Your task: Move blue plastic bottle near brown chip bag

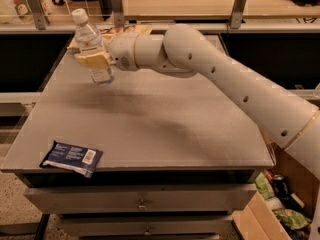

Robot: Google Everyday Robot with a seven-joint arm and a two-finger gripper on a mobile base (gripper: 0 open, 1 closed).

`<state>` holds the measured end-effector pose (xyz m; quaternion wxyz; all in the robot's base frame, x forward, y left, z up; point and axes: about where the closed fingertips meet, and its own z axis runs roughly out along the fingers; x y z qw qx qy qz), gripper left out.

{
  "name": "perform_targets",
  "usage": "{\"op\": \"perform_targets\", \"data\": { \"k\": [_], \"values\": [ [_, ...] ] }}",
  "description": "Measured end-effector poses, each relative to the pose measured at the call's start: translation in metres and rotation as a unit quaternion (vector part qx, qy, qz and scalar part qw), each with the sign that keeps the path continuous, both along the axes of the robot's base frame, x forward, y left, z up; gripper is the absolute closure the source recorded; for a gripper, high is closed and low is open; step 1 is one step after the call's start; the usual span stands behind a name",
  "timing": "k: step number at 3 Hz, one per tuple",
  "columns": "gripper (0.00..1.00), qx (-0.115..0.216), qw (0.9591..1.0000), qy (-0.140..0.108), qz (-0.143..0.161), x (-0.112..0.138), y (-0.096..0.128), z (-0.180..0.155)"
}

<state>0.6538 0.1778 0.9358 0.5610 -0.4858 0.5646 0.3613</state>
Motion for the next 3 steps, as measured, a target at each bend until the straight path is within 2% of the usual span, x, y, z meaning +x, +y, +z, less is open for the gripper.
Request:
{"op": "perform_targets", "data": {
  "k": [1,3],
  "values": [
    [1.00,0.003,0.9996,-0.004,-0.026,0.024,-0.024,0.003],
    [1.00,0.022,0.9983,-0.019,-0.051,0.062,-0.041,0.014]
  ]
}}
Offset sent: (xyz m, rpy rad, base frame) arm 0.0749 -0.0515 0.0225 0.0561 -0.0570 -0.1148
